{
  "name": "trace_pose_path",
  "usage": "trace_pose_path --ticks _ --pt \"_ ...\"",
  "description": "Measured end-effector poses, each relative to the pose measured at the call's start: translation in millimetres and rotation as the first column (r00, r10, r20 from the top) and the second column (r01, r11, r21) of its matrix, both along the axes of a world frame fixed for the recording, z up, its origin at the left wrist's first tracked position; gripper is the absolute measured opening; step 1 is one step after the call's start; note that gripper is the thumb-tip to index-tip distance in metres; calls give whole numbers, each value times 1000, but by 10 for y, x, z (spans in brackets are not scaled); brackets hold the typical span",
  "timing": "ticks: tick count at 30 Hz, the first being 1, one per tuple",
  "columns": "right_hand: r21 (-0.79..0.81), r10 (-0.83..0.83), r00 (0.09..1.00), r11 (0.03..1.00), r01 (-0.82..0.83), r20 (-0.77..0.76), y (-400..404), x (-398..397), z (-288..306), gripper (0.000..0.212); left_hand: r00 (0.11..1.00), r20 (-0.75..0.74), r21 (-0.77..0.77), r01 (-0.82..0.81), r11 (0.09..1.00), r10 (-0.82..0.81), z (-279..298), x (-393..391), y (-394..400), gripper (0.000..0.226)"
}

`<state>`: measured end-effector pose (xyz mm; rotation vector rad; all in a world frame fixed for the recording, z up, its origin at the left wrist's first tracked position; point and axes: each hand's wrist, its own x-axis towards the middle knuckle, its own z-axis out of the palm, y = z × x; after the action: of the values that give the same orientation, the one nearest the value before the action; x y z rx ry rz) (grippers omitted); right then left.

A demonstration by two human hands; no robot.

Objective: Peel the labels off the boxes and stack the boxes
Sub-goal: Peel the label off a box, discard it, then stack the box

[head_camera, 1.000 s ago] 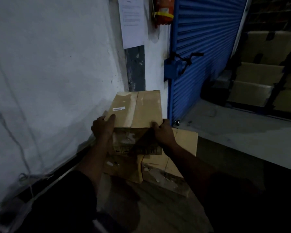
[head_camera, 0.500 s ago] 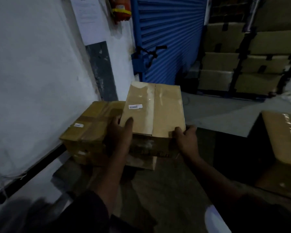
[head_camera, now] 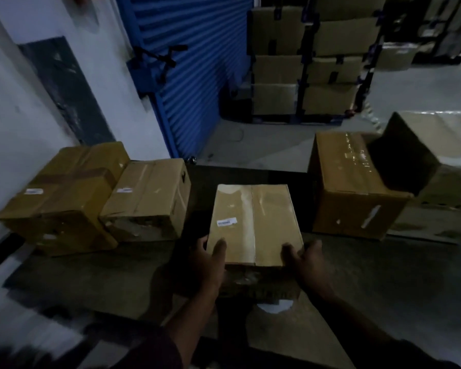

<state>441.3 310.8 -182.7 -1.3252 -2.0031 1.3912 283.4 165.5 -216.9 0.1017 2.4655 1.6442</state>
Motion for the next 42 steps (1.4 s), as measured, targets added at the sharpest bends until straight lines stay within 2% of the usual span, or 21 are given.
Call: trace_pose_path --ticks 3,7,11,12,13,15,16,17,20,23,28,36,42 --pt "35 -33 997 999 31 66 16 190 -193 38 1000 22 -33 -7 999 8 -250 160 -2 47" --pt "14 -66 990 998 65 125 1 304 -370 33 999 30 -59 -11 998 13 -280 298 -24 37" --pt "15 -60 977 998 58 207 -80 265 -391 47 998 67 -132 5 991 4 -316 252 -41 40" --pt "78 -63 964 996 44 258 -102 252 -382 50 998 63 -142 15 990 -7 -316 212 -32 43" --pt "213 -75 941 977 3 329 -106 248 -374 55 998 62 -152 32 988 -23 -321 164 -22 47" --pt "502 -59 886 840 -204 460 -110 229 -332 66 995 75 -170 71 983 -58 -290 87 14 57" --pt "563 -16 880 774 -290 475 -108 179 -311 68 993 90 -179 98 979 -83 -285 40 28 63" --pt "573 50 896 752 -324 441 -116 96 -280 64 987 112 -183 134 974 -115 -297 -16 40 69" --pt "397 257 939 856 -331 230 -203 -280 -229 45 951 213 -153 258 954 -223 -328 -155 38 80" --pt "334 363 911 849 -410 197 -265 -589 -275 32 928 260 -122 308 944 -269 -365 -203 7 83" --pt "419 308 917 820 -390 251 -306 -829 -391 31 929 241 -85 310 947 -282 -433 -209 -11 81" --pt "438 238 932 832 -341 275 -293 -933 -482 24 943 156 -62 307 950 -294 -438 -236 -20 56" --pt "439 217 944 843 -309 248 -292 -968 -478 26 942 155 -89 313 946 -297 -422 -224 -36 77"
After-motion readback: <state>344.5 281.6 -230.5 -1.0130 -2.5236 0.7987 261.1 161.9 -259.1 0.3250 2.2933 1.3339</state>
